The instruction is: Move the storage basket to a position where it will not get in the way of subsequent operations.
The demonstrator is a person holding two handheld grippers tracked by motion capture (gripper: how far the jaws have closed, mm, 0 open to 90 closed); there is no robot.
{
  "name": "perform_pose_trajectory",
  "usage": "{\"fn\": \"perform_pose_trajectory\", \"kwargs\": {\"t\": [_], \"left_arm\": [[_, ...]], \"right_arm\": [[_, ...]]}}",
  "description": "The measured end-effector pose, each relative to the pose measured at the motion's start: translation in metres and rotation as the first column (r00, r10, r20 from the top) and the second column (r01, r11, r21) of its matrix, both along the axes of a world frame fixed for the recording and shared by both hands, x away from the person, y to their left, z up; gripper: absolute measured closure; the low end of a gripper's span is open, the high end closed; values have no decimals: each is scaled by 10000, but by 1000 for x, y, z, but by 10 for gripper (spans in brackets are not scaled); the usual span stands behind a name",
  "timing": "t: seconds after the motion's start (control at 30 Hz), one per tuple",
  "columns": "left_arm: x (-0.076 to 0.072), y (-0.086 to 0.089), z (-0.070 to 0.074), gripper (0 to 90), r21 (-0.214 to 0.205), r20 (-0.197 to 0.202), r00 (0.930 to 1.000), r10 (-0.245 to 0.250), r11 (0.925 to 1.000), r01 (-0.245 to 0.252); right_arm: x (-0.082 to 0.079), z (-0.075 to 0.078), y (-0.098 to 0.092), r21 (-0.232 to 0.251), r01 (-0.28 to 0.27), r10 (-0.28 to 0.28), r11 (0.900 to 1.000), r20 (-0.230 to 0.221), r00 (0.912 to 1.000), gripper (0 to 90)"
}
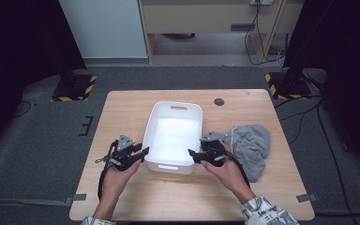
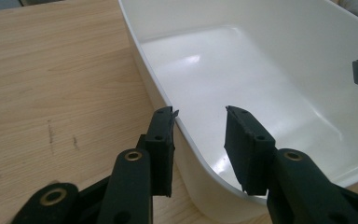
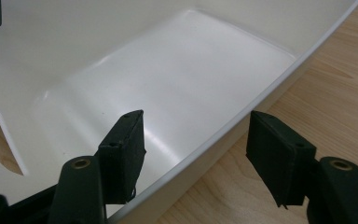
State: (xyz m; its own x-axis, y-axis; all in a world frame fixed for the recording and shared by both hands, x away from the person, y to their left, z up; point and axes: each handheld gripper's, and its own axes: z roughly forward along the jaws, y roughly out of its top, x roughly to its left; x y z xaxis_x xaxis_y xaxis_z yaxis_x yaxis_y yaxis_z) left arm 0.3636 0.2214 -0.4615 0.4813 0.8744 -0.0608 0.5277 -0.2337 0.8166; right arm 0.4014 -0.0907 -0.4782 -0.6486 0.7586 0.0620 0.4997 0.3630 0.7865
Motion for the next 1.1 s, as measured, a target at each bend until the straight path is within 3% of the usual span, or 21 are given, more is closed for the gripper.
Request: {"fn": "perform_pose_trajectory", "kwargs": {"t": [1.1], "left_arm": [[-14,46,-1,644,-377,-20,9968,796,9961,-796]], "right_arm": [[3,3,51,-398,-705,699,9967,-146,9974,375]]}}
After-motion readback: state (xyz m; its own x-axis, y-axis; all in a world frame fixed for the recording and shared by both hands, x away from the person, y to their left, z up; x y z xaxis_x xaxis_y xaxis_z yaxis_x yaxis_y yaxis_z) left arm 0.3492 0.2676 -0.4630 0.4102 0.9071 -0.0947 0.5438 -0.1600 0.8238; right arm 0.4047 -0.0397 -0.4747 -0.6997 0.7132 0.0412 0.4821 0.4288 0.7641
